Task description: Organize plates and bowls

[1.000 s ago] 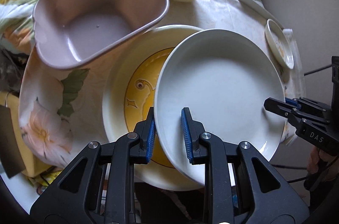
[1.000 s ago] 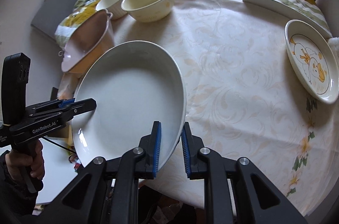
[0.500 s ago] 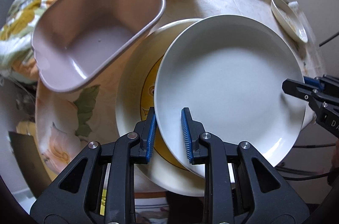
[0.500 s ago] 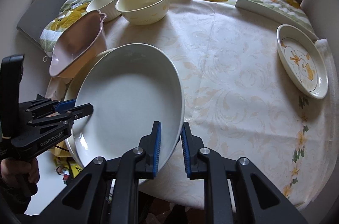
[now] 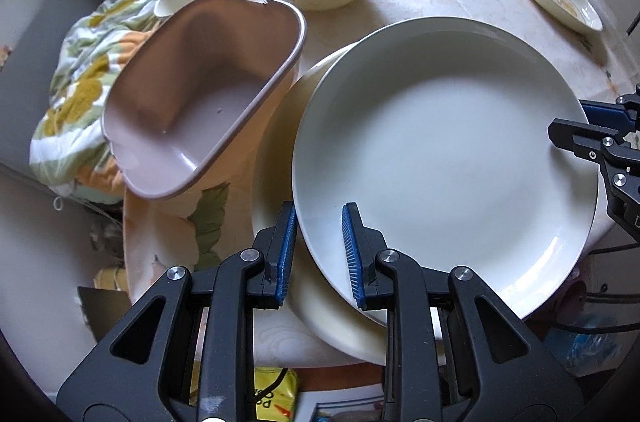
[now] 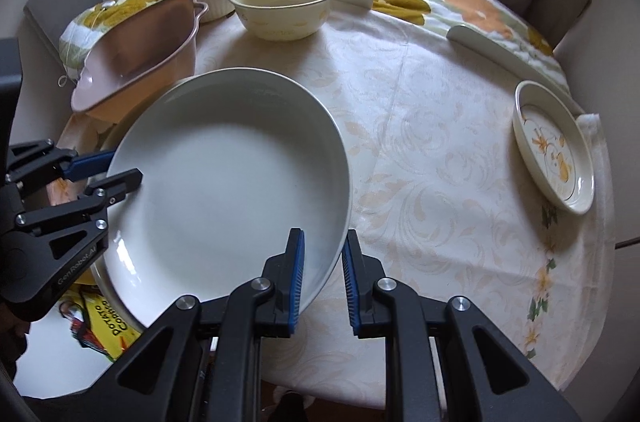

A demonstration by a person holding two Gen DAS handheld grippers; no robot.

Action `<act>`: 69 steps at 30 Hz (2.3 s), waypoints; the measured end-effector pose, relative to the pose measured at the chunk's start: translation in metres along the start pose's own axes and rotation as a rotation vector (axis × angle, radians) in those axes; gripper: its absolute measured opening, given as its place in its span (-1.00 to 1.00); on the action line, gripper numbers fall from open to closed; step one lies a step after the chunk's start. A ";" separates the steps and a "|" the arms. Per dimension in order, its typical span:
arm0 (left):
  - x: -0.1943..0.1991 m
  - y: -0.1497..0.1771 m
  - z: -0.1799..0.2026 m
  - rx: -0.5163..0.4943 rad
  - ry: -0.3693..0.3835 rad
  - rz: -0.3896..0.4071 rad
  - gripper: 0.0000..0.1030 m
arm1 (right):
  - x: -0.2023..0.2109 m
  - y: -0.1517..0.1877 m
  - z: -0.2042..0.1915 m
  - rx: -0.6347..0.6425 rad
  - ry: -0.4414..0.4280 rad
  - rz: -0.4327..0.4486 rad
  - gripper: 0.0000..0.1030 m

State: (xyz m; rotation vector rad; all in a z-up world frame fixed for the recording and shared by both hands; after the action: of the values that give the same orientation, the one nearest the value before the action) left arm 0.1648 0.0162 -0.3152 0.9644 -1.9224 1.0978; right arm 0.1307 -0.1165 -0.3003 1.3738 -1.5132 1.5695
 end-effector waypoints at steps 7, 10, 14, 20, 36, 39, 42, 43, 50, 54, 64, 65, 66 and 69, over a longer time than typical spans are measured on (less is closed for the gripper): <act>0.004 0.004 0.004 -0.028 -0.050 0.015 -0.60 | -0.003 0.003 -0.010 0.055 0.055 0.001 -0.67; 0.006 0.006 0.004 -0.031 -0.069 0.023 -0.60 | -0.003 0.004 -0.012 0.069 0.062 0.001 -0.67; 0.009 0.007 0.005 -0.046 -0.101 0.032 -0.60 | -0.004 0.005 -0.013 0.069 0.057 0.005 -0.67; 0.012 0.010 0.003 -0.051 -0.147 0.044 -0.60 | -0.005 0.004 -0.014 0.077 0.054 0.008 -0.67; 0.018 0.007 0.007 -0.013 -0.126 0.057 0.67 | -0.001 0.003 -0.003 -0.002 -0.024 0.034 -0.65; 0.023 0.005 0.010 -0.009 -0.106 0.069 0.67 | 0.002 0.004 0.004 -0.046 -0.081 0.057 -0.12; 0.033 0.003 0.011 -0.014 -0.106 0.079 0.67 | 0.007 0.007 0.011 -0.084 -0.112 0.074 0.04; 0.040 0.001 0.009 -0.013 -0.105 0.089 0.67 | 0.011 0.008 0.014 -0.099 -0.113 0.084 0.04; 0.119 -0.041 -0.004 0.026 0.062 0.243 0.68 | 0.089 0.021 0.043 -0.225 -0.118 0.249 0.11; 0.160 -0.085 0.010 0.006 0.237 0.363 1.00 | 0.132 0.033 0.071 -0.311 -0.067 0.346 0.99; 0.171 -0.204 0.108 -0.179 0.501 0.397 1.00 | 0.195 0.063 0.166 -0.591 0.061 0.457 0.99; 0.164 -0.217 0.120 -0.184 0.532 0.374 1.00 | 0.194 0.066 0.178 -0.617 0.053 0.461 0.99; 0.157 -0.226 0.130 -0.187 0.550 0.355 1.00 | 0.191 0.066 0.190 -0.643 0.040 0.466 0.99; 0.132 -0.251 0.162 -0.208 0.571 0.287 0.92 | 0.173 0.067 0.226 -0.716 0.008 0.465 0.99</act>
State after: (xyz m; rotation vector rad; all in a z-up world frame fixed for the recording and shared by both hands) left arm 0.2841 -0.2534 -0.1737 0.2212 -1.6739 1.1490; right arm 0.0788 -0.3874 -0.2034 0.6362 -2.2038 1.0651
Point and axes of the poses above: each gripper's, at about its wrist camera, not at the fingertips, and x roughly against the way its jaws point, z to its right, y to its underside, the point moved 3 cm from there along -x, roughly the way its jaws point, and after that the axes turned 14 degrees about -y, right-handed, at the moved point
